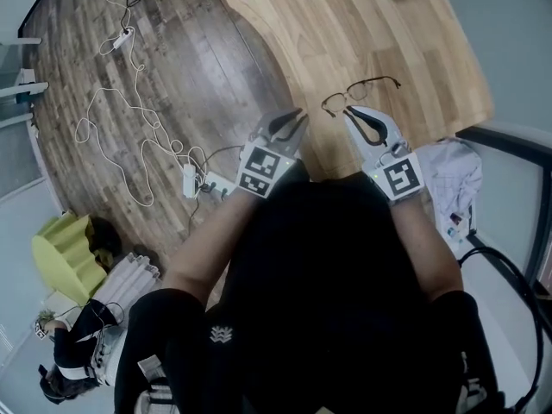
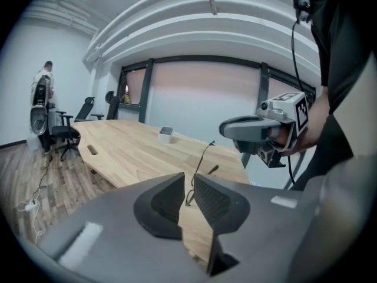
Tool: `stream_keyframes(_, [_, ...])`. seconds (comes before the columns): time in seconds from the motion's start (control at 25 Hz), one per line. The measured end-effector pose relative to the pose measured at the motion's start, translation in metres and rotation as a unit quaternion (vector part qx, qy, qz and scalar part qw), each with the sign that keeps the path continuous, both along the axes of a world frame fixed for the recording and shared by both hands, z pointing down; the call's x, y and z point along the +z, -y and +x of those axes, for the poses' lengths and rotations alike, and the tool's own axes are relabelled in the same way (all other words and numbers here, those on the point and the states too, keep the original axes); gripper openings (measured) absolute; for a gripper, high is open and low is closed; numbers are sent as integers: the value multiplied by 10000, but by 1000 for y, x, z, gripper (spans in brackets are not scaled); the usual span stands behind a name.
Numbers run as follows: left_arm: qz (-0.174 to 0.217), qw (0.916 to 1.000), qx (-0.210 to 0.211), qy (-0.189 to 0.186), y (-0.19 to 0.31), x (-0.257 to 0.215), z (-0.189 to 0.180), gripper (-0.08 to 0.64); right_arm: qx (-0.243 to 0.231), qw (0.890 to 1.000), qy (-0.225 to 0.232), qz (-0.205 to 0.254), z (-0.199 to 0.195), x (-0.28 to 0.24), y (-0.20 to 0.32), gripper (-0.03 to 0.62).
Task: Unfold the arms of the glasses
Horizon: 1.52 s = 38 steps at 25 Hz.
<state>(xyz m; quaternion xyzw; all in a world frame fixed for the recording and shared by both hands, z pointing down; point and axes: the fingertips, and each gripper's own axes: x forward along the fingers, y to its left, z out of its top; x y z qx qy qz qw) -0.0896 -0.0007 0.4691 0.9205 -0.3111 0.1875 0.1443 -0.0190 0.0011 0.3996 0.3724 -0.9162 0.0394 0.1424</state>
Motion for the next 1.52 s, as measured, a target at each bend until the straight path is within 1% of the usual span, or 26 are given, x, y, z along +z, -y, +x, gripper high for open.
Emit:
stream_keyframes(0.04, [11,9998,-170,-83,5,-8,-1,57,140,9999,67,64,10,-9,4,28])
stream_keyframes(0.12, [157,9986,-457,-192,12,-27,0,55,322,9994,59,134,32,-19,9,27])
stream_keyframes(0.24, [398,9949,-833,-409,19,-58,3,37,430,9990,-6,103,60,-21,13,27])
stream_keyframes(0.36, [523,9902,-1146,-601,27,-84,3,31,512,9986,111,43,79,-25,18,27])
stream_keyframes(0.48, [762,9865,-1323,-590,31,-104,1,21,543,9983,219,18,92,-30,22,26])
stream_keyframes(0.56, [913,9839,-1428,-570,31,-114,1,12,536,9983,212,8,99,-31,25,27])
stream_keyframes(0.64, [982,9816,-1559,-501,32,-118,2,9,527,9985,109,-24,104,-30,27,26])
stream_keyframes(0.72, [969,9797,-1705,-421,32,-117,1,8,513,9986,76,-41,107,-30,27,28])
stream_keyframes(0.8, [982,9788,-1751,-401,30,-120,3,8,498,9986,154,-44,109,-32,27,26])
stream_keyframes(0.96, [1066,9797,-1671,-310,23,-120,11,8,392,9991,168,-28,111,-31,22,26])
stream_keyframes(1.04, [1077,9799,-1665,-242,22,-118,13,8,372,9992,126,-39,112,-27,18,2])
stream_keyframes(1.2, [1067,9800,-1665,-204,18,-117,18,8,466,9987,135,-181,120,-22,16,0])
stream_keyframes(1.52, [1005,9832,-1514,-182,12,-112,27,8,542,9980,138,-291,128,-15,11,0])
